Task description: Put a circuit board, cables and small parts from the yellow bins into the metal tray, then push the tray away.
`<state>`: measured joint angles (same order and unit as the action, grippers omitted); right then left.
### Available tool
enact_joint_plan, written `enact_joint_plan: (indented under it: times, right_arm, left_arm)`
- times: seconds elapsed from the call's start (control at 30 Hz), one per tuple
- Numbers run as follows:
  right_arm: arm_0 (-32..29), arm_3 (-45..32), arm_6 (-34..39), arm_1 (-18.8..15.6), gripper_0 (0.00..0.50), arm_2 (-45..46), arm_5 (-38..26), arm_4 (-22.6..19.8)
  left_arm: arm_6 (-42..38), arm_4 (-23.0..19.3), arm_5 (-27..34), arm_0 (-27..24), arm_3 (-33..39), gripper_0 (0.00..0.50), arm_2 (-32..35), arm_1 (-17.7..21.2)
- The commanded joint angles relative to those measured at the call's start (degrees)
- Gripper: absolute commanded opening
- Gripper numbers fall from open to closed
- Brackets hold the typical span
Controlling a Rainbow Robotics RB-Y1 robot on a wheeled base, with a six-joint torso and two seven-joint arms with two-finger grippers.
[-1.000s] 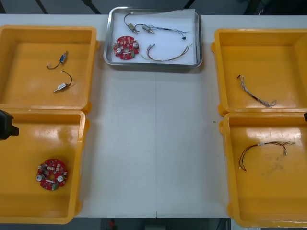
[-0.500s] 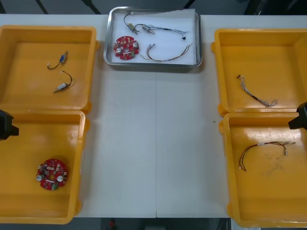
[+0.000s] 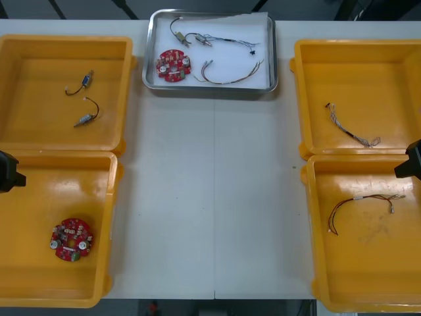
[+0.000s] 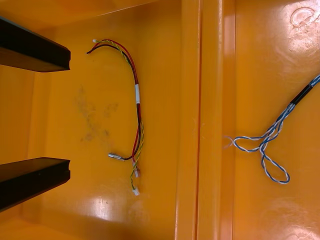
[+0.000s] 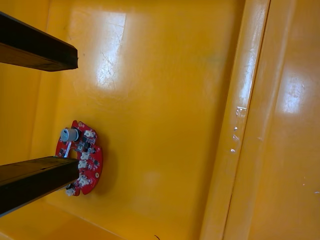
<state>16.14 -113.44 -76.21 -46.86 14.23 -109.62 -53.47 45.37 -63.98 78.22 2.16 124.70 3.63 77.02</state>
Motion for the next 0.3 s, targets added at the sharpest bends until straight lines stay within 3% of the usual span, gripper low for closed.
enact_joint_plan:
  times: [0.03, 0.3]
  right_arm:
    - [-0.2, -1.7, 0.4, 0.1, 0.500, -0.5, -0.4, 0.4]
    - [-0.2, -1.7, 0.4, 0.1, 0.500, -0.5, -0.4, 0.4]
  left_arm:
    - [3.5, 0.5, 0.4, 0.4, 1.0, 0.500, 1.7, -0.2]
    - [3.5, 0.5, 0.4, 0.4, 1.0, 0.500, 1.7, -0.2]
